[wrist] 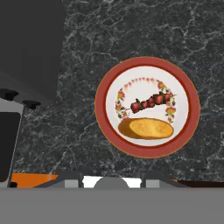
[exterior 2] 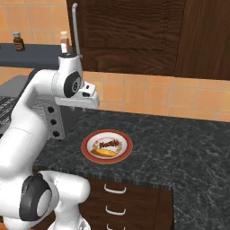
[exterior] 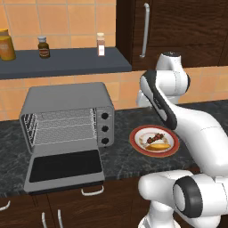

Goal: Pick up the kebab skewer and baguette bread, and place them inside the toaster oven. Close the toaster oven door and start by setting the timer.

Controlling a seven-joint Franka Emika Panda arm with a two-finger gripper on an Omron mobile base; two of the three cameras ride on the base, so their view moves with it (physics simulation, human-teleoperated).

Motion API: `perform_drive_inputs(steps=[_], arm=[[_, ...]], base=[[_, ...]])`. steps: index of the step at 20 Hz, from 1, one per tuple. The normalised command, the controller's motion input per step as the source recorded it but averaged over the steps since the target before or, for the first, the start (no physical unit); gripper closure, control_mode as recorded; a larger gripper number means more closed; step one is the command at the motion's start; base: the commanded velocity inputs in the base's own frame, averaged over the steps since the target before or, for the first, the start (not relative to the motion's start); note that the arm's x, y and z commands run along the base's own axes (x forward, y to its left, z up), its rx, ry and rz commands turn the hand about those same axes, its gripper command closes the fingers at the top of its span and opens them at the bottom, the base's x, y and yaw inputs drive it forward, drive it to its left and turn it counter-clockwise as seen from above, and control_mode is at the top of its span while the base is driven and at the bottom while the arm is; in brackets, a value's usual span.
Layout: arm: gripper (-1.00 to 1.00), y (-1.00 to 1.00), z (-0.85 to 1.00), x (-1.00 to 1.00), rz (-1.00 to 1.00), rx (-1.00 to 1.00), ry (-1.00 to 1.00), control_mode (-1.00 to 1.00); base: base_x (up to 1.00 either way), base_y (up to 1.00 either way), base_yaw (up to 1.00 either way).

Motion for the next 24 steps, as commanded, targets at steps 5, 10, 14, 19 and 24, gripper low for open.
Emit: perform_drive_inputs(steps=[5, 10, 14, 19, 24], arm=[[-1.00, 0.36, -0.18, -0.47, 0.00, 0.01, -0.06, -1.00], [-1.00, 1.00, -0.34, -0.40, -0.01, 0.00, -0.26, -1.00], [-1.00, 1.00, -0.26, -0.03, -0.04, -0.01, -0.26, -1.00], [-1.00, 1.00, -0.16, 0.02, -0.09, -0.01, -0.29, -1.00], [-1.00, 1.00, -0.14, 0.07, -0.10, -0.08, -0.29, -1.00]], base=[[0.00, 0.00, 0.00], [0.00, 0.00, 0.00], [0.00, 0.00, 0.00], [0.00, 0.00, 0.00], [0.00, 0.00, 0.00]])
